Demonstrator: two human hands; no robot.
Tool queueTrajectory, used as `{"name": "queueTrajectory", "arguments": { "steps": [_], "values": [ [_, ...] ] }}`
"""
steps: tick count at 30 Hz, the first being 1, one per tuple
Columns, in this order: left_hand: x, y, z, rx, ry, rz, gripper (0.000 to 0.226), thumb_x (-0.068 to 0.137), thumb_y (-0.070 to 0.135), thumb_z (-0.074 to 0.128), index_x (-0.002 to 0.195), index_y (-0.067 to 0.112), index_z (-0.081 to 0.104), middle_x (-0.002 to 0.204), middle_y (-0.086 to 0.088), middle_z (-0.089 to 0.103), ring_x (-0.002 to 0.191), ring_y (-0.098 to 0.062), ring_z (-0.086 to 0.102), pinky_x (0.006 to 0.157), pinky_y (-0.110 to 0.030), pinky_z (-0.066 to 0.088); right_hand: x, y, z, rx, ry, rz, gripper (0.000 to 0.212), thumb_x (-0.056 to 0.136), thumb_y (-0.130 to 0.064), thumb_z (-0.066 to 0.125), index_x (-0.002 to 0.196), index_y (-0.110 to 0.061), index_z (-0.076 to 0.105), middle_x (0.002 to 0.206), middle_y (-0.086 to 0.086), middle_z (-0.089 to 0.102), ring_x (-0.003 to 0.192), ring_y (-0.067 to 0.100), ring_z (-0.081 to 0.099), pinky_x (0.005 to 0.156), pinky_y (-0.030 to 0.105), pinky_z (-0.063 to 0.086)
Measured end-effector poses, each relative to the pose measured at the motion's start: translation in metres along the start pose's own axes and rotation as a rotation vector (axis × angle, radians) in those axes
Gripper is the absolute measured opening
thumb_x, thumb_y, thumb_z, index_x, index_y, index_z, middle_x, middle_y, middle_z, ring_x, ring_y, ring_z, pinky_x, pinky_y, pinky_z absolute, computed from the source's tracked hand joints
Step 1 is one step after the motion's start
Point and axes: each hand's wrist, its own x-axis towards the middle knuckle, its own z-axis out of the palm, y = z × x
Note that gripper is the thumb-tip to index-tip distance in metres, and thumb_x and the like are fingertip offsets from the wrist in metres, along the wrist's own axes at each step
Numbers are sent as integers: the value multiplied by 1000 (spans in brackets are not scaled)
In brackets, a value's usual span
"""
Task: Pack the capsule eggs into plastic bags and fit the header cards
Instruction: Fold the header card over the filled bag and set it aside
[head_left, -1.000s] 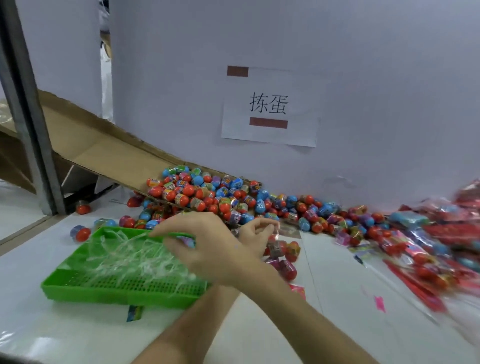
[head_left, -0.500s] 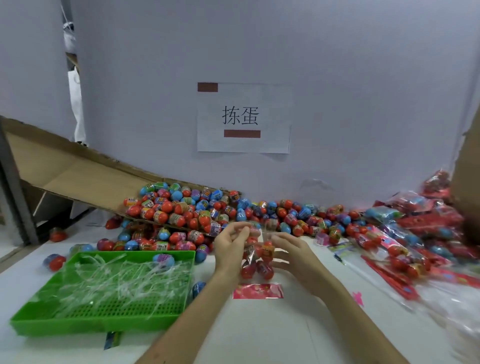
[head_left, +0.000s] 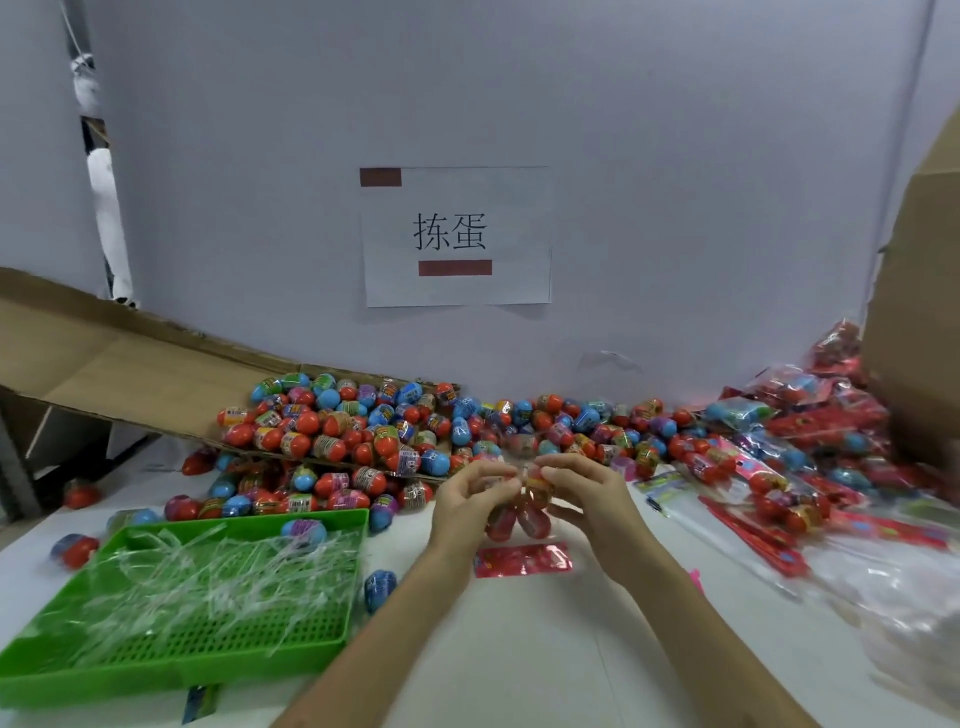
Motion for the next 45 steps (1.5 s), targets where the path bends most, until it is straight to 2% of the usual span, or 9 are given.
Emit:
{"name": "queueTrajectory", "arguments": {
  "steps": [5,11,16,20,27,32,36,41,45],
  "values": [
    [-3,5,0,-72,31,-28,14,82,2,79,84,15,78,89,-8,80,73,-17,75,57,-24,56,-1,-4,2,67,-22,28,16,91,-4,67,100,-10,80,102,13,77,94,23,75,71,24,57],
    [-8,10,5,-190,-90,-80,29,86,26,79,114,30,80,110,-4,79,101,-26,77,80,-41,63,1,-5,-4,198,-16,48,22,93,-4,63,101,-14,81,106,10,76,90,17,74,73,28,56],
    [-11,14,6,-168,-181,-44,33,94,34,67,126,31,74,125,0,75,119,-27,69,106,-50,49,1,-8,-5,255,-44,54,25,93,-5,62,96,-20,82,109,7,77,92,16,74,81,32,54],
    [-11,14,6,-225,-252,-37,48,90,42,65,134,24,68,132,-3,72,117,-25,71,104,-44,50,0,-10,-5,267,-58,63,34,97,-5,56,91,-26,83,106,3,77,91,13,74,75,28,55],
    [-10,10,11,-177,-66,-15,28,105,38,52,121,37,74,119,-2,77,113,-23,73,101,-50,56,0,-11,-2,225,-44,65,24,96,-9,61,99,-21,82,109,5,77,91,13,74,79,30,53],
    [-13,14,13,-298,-87,-51,30,107,36,48,122,38,74,118,-3,78,108,-26,75,80,-42,64,0,-11,-3,244,1,44,25,99,-9,59,98,-19,81,107,6,77,92,16,75,74,28,58],
    [-14,16,11,-338,-180,-95,40,109,40,37,112,37,77,127,-7,74,113,-28,73,83,-43,63,1,-13,-4,263,35,49,29,99,-6,56,86,-20,78,90,2,76,80,13,74,60,25,56],
    [-15,19,7,-434,-253,-158,35,96,46,50,116,35,77,129,-10,72,111,-27,74,84,-43,62,3,-11,-2,296,10,31,38,101,-3,47,79,-20,73,91,4,70,86,17,67,74,33,51],
    [-15,22,4,-503,-339,-196,44,100,47,49,131,25,71,143,-15,63,124,-32,65,99,-51,56,3,-11,-2,298,47,35,37,100,-1,45,80,-19,71,83,0,71,80,14,66,70,31,51]
  ]
}}
